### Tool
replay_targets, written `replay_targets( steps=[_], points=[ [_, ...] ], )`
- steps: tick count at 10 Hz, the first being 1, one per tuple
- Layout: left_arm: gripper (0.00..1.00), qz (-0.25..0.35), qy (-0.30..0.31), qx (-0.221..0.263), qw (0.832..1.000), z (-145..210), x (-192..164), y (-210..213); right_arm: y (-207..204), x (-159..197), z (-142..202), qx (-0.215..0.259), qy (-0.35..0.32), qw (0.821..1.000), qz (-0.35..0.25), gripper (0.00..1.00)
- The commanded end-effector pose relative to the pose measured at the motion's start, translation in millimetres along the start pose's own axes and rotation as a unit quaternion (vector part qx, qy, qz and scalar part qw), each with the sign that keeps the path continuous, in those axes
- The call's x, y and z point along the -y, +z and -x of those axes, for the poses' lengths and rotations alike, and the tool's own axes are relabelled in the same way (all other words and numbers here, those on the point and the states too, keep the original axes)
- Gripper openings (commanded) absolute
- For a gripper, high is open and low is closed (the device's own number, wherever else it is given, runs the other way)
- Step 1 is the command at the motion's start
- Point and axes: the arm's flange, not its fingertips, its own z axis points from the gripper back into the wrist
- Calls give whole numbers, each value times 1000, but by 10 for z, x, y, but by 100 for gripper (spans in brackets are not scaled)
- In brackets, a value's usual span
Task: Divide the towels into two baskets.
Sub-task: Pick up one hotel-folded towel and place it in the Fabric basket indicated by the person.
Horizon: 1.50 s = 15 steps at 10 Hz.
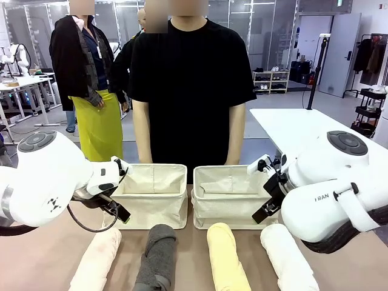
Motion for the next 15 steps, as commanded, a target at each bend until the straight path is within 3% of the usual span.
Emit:
replay_targets(
  steps=[1,3,5,7,9,11,13,15],
  points=[
    [100,16,4,16,1000,-85,-89,279,228,66,-86,14,5,1000,11,100],
    [100,24,16,25,999,-109,-150,576,416,92,-135,20,0,1000,-3,100],
    [100,136,40,41,989,-2,-315,924,775,205,-109,41,-44,996,-65,100],
    [100,257,64,61,962,212,-672,1168,1068,408,42,63,-94,982,-154,100],
    [100,347,101,102,927,471,-1044,1378,1281,609,303,88,-150,951,-256,100],
    [100,383,142,133,903,795,-1362,1511,1492,881,691,145,-226,906,-327,100],
    [100,407,198,176,874,1279,-1699,1620,1664,1172,1233,185,-291,872,-346,100],
    [100,408,253,207,853,1744,-1930,1674,1838,1411,1767,215,-350,854,-319,100]
  ],
)
